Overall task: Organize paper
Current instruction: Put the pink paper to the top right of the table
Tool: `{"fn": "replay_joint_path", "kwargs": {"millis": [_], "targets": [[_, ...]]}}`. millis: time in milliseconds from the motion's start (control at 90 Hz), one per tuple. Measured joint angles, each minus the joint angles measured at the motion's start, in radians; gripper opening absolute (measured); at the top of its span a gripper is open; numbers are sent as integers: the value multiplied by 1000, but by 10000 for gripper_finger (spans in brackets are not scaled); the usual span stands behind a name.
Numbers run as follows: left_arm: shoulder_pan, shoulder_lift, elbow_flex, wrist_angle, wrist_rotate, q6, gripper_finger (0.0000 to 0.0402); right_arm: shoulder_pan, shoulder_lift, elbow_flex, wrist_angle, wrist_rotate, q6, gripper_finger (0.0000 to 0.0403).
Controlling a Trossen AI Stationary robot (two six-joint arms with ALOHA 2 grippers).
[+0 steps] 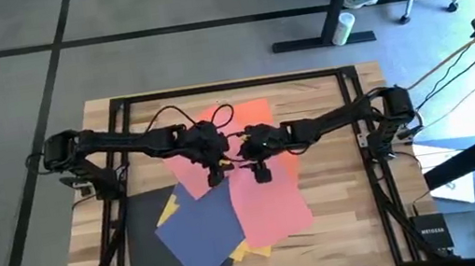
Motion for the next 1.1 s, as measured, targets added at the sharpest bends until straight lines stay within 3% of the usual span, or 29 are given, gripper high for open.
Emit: {"fn": "replay_joint_path", "kwargs": {"millis": [333, 778, 1100], "targets": [[-3, 0, 0, 1, -1, 5, 0, -1, -1, 5, -30, 39, -34, 10], [-1, 0, 0, 2, -1, 7, 0, 5, -10, 5, -62, 50, -44, 0], [0, 1, 0, 6, -13, 22, 0, 57, -92, 5, -222, 161, -40, 0]]}}
